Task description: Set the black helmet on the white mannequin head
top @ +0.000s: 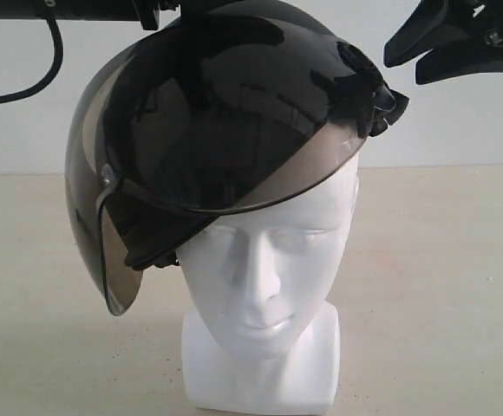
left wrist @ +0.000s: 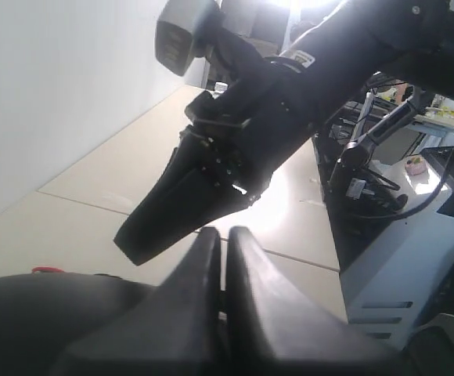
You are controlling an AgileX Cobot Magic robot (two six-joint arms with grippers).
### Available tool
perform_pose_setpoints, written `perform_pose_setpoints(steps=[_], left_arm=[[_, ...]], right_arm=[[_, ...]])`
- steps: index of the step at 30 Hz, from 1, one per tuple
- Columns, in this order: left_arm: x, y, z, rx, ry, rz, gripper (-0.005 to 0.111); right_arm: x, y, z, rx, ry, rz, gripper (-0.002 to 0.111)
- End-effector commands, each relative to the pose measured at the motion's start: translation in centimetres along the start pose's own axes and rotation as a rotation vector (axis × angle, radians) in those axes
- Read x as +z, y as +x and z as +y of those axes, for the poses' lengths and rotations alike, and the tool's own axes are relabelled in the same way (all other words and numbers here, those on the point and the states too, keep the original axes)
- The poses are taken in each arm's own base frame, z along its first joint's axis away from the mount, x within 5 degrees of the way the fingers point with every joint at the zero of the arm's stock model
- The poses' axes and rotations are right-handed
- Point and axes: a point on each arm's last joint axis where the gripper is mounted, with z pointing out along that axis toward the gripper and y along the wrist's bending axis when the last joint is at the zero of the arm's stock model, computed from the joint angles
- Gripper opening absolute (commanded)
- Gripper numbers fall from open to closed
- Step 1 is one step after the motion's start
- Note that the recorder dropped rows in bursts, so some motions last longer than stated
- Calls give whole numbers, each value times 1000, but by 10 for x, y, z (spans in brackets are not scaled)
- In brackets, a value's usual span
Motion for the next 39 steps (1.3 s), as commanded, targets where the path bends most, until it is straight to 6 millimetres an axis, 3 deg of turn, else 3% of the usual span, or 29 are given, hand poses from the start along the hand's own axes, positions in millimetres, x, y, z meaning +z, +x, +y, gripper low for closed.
perform_pose_setpoints(steps=[1, 5, 32, 35, 38, 39], left_arm=[[11, 35, 10, -25, 14, 171, 4], [11, 35, 10, -25, 14, 171, 4], [11, 35, 10, -29, 13, 171, 4], [11, 35, 10, -29, 13, 171, 4], [11, 35, 10, -29, 13, 171, 4], [11, 35, 10, -29, 13, 171, 4]], right_arm=[[10, -2, -2, -1, -31, 34, 36], [17, -3, -5, -1, -27, 57, 36], [14, 9, -1, -30, -69, 174, 35], [14, 9, -3, -40, -49, 176, 23], [14, 9, -5, -53, -26, 182, 0], [14, 9, -6, -53, -21, 182, 0]])
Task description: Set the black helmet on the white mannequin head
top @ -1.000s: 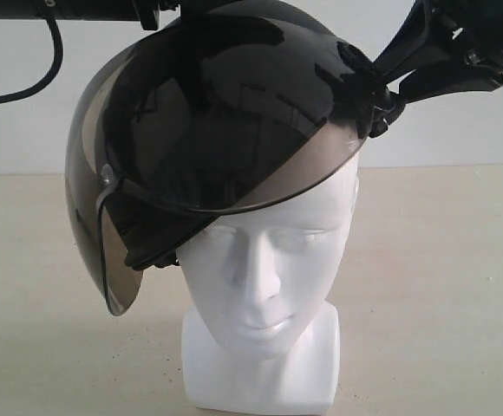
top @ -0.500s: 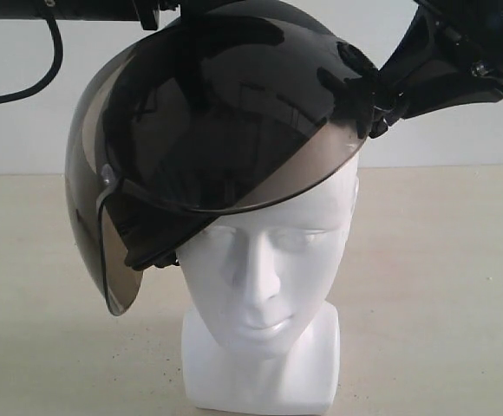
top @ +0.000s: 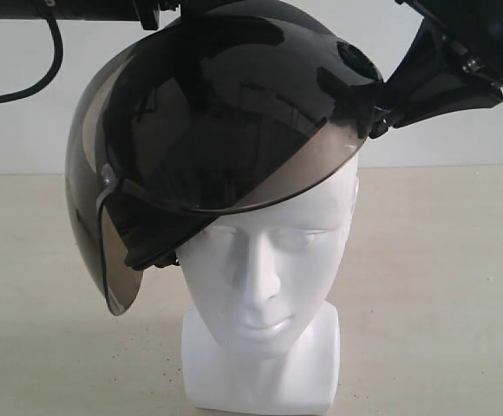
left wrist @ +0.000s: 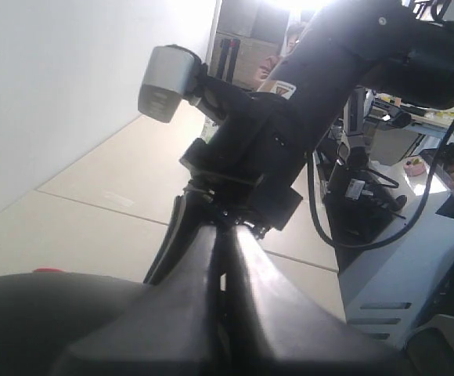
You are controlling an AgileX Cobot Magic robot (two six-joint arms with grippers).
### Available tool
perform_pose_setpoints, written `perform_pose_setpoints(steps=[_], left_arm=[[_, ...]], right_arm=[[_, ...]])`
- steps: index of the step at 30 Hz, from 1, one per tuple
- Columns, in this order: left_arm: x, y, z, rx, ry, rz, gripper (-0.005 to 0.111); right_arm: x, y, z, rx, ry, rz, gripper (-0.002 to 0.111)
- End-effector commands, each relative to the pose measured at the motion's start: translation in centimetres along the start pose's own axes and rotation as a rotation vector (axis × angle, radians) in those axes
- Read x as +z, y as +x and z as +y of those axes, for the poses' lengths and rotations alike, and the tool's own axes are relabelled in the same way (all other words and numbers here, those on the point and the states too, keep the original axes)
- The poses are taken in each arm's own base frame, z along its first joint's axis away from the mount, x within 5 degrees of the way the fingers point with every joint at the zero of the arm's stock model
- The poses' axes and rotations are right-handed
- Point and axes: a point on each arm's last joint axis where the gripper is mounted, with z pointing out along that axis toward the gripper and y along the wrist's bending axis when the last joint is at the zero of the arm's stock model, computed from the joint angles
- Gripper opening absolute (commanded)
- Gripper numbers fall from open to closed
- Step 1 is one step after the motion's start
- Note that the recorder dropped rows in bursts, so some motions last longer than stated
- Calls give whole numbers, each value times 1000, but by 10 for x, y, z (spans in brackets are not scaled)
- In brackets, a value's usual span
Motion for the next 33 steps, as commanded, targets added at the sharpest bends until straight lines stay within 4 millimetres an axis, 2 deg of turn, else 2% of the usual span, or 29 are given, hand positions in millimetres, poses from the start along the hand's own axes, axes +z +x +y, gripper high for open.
perform_pose_setpoints(steps=[1, 9, 14, 18, 21, 27, 33], left_arm=[[11, 35, 10, -24, 13, 171, 4], [11, 35, 10, -25, 10, 169, 4], [8, 30, 6, -27, 12, 161, 4], [6, 26, 2, -23, 11, 152, 4], [9, 27, -4, -15, 30, 170, 4], [29, 32, -23, 8, 76, 205, 4], [31, 32, -23, 10, 60, 202, 4]], right_arm=[[-3, -1, -1, -25, 38, -9, 0], [-9, 2, -11, -61, 172, 1, 0], [-31, 12, -9, -75, 280, -25, 0], [-44, 19, -3, -80, 295, -46, 0], [-43, 19, -4, -82, 299, -42, 0], [-36, 24, -10, -73, 302, -9, 0], [-39, 25, -3, -110, 253, -21, 0]])
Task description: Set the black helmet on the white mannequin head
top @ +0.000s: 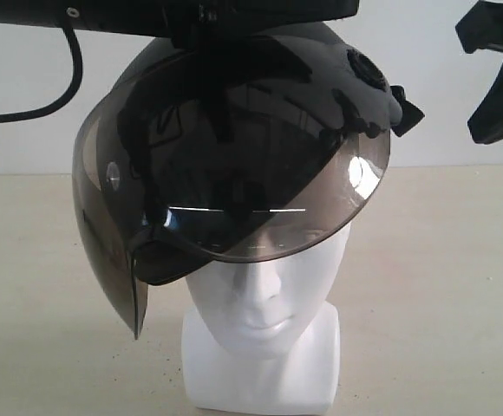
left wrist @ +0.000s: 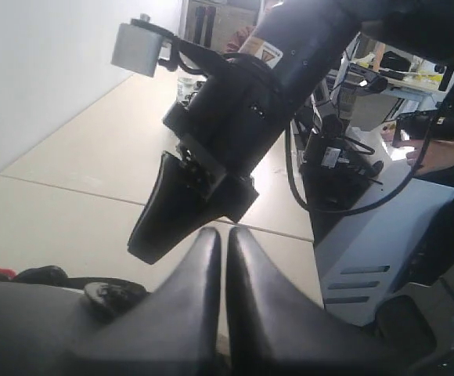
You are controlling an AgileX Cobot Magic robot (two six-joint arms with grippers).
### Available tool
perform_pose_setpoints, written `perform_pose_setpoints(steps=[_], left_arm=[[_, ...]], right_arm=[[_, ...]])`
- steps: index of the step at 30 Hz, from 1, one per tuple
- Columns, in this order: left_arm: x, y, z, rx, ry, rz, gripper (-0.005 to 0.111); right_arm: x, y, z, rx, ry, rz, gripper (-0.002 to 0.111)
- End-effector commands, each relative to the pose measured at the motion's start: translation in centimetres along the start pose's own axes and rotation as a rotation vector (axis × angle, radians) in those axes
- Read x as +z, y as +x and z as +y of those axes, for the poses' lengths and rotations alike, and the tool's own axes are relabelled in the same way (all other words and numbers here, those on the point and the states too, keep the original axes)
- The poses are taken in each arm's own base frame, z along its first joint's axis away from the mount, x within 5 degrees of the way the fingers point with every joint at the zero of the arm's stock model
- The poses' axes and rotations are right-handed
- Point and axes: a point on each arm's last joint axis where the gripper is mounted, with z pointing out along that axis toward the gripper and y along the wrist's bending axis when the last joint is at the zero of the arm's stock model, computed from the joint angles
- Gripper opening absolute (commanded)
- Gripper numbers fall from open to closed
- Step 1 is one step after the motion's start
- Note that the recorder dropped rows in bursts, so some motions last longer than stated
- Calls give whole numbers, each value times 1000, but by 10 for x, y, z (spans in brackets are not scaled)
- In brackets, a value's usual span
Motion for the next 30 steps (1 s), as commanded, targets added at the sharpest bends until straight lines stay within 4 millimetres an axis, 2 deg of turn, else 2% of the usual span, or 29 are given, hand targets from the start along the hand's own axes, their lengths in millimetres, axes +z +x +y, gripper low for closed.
perform_pose_setpoints(steps=[1, 7, 10, 14, 15, 27, 30], left_arm=[[12, 28, 6, -22, 12, 134, 4], [12, 28, 6, -21, 4, 133, 4], [12, 28, 7, -19, 1, 135, 4], [12, 28, 8, -20, -13, 141, 4], [12, 28, 8, -18, -13, 143, 4], [12, 28, 9, -16, -25, 142, 4], [11, 29, 9, -22, -25, 144, 4]], right_arm=[[-8, 0, 6, -36, -45, -33, 0], [-13, -7, 8, -49, -57, -102, 3], [-12, -8, 11, -81, -91, -109, 18], [-12, -12, 13, -78, -116, -150, 46], [-12, -12, 13, -77, -115, -156, 49], [20, -20, 11, -14, -190, -36, 44], [21, -19, 11, -14, -191, -26, 36]])
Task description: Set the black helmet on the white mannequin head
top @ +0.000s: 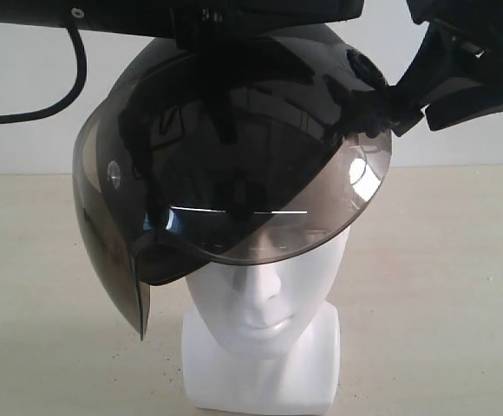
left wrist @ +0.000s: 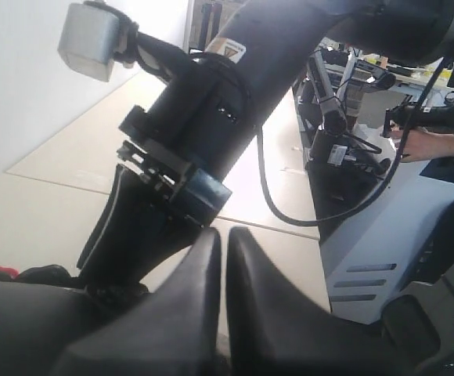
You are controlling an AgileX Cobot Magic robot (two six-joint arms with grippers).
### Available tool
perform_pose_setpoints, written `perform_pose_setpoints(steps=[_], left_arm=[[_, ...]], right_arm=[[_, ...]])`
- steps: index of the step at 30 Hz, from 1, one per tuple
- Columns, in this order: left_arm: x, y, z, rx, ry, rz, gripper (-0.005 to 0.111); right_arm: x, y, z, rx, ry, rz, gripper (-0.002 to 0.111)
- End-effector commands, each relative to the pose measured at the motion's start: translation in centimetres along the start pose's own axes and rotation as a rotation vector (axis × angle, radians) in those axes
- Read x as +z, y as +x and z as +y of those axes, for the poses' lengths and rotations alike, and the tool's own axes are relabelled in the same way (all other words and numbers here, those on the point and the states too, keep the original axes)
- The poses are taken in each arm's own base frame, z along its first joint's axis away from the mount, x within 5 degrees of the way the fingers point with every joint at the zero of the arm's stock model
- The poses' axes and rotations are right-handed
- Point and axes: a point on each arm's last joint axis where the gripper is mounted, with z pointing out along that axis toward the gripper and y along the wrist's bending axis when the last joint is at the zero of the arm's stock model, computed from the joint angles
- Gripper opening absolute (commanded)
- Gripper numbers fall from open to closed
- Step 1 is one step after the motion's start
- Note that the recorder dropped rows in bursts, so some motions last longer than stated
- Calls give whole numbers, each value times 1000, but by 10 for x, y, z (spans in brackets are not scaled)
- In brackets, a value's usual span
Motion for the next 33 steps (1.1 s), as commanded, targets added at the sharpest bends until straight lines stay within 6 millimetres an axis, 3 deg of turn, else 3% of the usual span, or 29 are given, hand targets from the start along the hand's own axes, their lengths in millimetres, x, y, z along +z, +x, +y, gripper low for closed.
perform_pose_setpoints(steps=[1, 3, 8, 21, 33], left_arm=[[11, 29, 9, -29, -3, 137, 4], [11, 29, 9, -29, -3, 137, 4], [11, 29, 9, -34, -4, 140, 4], [10, 33, 10, -54, -10, 180, 4], [25, 38, -6, -64, 28, 231, 4]], right_arm=[[1, 0, -1, -3, -6, 19, 30], [3, 1, -2, 0, -9, 42, 18], [10, 2, -5, 9, -13, 87, 0], [10, 4, -10, -4, 43, 103, 0], [9, 5, -19, -22, 148, 118, 0]])
